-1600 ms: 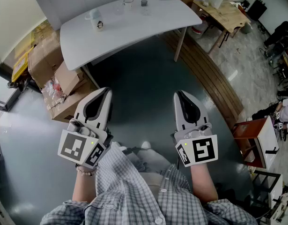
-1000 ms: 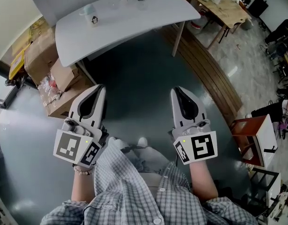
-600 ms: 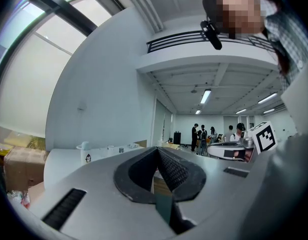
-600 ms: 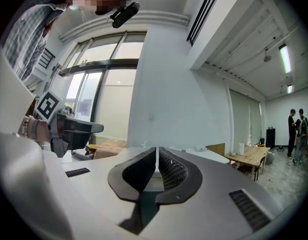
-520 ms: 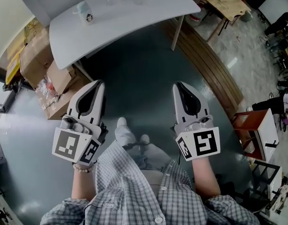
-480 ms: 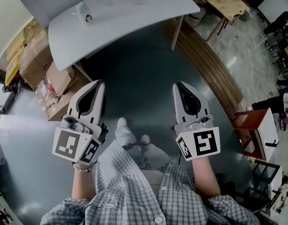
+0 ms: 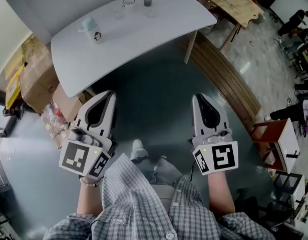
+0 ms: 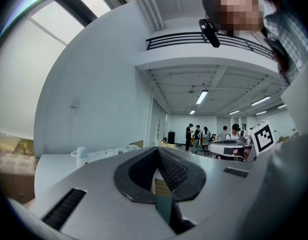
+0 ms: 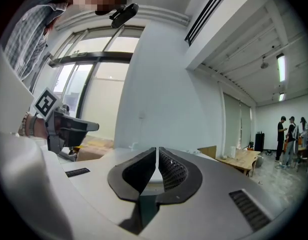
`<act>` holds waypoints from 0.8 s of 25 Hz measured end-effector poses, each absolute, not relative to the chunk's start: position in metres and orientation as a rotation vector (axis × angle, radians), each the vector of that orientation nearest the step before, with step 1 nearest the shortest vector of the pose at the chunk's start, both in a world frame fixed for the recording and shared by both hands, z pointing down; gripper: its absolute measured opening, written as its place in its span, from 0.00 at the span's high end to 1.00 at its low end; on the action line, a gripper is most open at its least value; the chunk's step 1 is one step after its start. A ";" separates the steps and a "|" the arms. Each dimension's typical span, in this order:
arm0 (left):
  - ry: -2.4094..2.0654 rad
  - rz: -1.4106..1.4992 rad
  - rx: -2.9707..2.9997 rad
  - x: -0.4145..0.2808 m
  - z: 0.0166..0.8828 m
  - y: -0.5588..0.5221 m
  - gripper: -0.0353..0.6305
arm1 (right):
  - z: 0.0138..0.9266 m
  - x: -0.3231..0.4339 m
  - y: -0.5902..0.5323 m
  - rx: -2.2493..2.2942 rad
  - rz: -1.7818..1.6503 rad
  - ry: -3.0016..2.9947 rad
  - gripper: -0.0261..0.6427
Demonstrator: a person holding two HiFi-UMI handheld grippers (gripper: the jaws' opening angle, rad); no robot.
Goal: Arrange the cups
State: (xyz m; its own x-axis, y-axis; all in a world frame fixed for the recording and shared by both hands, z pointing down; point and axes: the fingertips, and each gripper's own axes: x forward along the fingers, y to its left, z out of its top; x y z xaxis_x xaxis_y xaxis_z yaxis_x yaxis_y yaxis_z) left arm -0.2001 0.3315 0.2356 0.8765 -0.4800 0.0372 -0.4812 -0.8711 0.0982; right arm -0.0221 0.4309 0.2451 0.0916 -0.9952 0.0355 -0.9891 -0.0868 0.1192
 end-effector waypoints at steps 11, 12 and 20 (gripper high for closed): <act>-0.685 -0.002 2.979 -0.222 0.241 0.252 0.93 | 0.245 -0.032 0.376 2.303 -0.121 -1.887 0.91; -0.676 -0.005 2.978 -0.222 0.242 0.247 0.93 | 0.244 -0.034 0.373 2.309 -0.122 -1.877 0.91; -0.608 -0.032 2.974 -0.200 0.240 0.215 0.93 | 0.237 -0.020 0.352 2.349 -0.131 -1.822 0.91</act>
